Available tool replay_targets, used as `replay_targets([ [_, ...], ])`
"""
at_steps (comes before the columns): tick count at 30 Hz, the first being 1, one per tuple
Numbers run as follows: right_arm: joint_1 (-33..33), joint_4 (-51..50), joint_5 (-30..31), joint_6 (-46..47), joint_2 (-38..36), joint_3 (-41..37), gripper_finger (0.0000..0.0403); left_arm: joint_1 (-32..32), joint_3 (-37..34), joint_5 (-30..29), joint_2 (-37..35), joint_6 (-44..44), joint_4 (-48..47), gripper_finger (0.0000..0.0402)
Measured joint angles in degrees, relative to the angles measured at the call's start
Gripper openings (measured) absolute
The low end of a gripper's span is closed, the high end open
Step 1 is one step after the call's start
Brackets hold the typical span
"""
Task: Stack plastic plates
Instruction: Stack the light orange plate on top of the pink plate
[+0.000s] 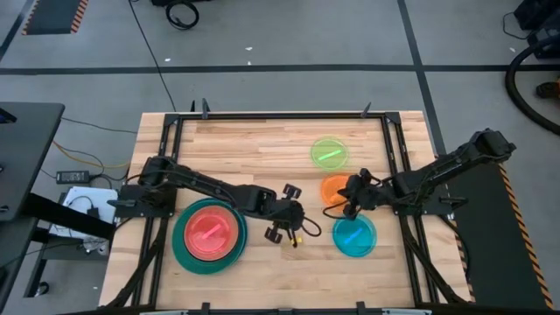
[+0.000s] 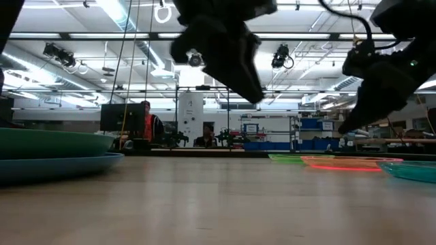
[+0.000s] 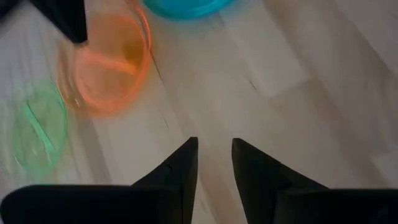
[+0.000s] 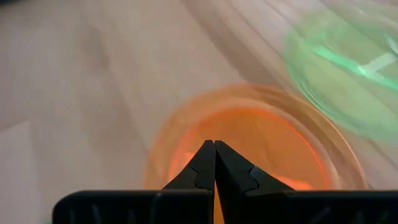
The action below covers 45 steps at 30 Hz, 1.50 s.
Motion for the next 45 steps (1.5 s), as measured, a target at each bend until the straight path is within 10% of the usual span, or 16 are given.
replay_targets([
  [25, -17.04, -21.5, -0.49, 12.65, -2.92, 0.81, 0.001, 11.61, 0.04, 7.44, 9.73, 20.93, 22.78, 0.0107],
  [45, -21.31, -14.05, -16.12, 2.29, 0.17, 0.76, 0.0009, 11.09, 0.07, 11.1, 13.67, 27.53, 22.45, 0.0107],
])
